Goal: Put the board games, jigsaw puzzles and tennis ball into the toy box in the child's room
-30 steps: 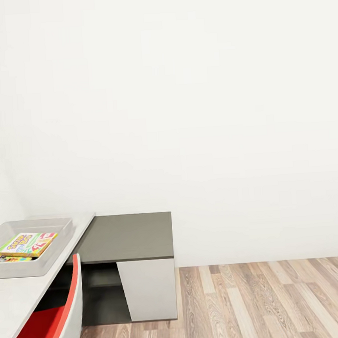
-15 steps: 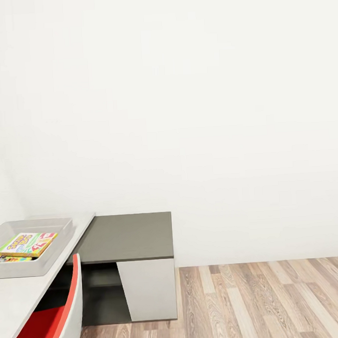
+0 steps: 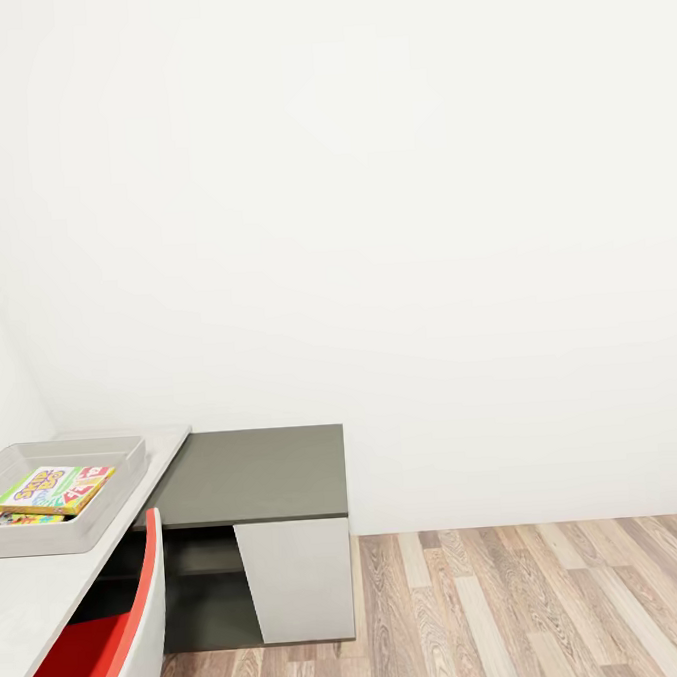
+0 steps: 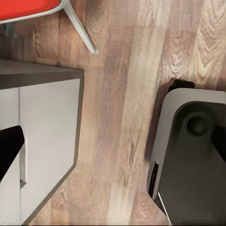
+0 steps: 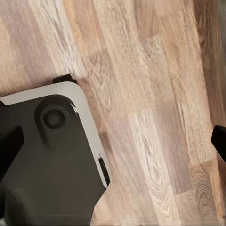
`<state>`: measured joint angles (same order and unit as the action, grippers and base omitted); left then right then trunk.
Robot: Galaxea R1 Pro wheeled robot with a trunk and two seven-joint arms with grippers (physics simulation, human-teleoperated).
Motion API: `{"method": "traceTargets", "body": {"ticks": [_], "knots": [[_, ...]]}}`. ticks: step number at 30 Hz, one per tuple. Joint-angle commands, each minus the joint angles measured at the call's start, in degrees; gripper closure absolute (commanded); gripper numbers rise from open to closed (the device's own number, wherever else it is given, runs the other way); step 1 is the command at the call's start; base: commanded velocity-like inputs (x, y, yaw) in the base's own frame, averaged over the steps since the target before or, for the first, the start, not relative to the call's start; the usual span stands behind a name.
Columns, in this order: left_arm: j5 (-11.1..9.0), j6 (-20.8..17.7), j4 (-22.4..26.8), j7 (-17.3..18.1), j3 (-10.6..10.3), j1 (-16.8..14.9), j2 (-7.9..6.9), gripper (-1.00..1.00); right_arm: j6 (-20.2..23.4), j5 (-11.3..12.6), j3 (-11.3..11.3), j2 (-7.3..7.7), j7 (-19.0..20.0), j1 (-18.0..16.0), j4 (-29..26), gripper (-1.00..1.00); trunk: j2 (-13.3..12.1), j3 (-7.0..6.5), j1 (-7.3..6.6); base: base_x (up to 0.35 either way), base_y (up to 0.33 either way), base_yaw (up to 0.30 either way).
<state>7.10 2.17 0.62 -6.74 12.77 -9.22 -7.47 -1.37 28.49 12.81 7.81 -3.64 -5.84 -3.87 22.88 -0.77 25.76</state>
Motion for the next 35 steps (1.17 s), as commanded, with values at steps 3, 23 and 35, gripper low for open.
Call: {"method": "traceTargets", "body": {"ticks": [3, 23, 35], "knots": [[0.6, 0.2, -0.1, -0.3, 0.5, 0.4, 0.2, -1.0, -0.1, 0.6, 0.5, -0.06, -0.2, 0.7, 0.2, -1.0, 0.0, 0.02, 0.02, 0.0, 0.0, 0.0], [0.9, 0.6, 0.2, -0.3, 0.7, 0.8, 1.96, -1.0, -0.2, 0.8, 0.3, -4.66, -0.1, 1.4, 0.4, -1.0, 0.0, 0.02, 0.02, 0.0, 0.0, 0.0], [0.9, 0.6, 0.2, -0.3, 0.8, 0.8, 2.11, -1.0, -0.2, 0.7, 0.2, -4.9, -0.1, 1.4, 0.4, -1.0, 0.0, 0.02, 0.02, 0.0, 0.0, 0.0]]}}
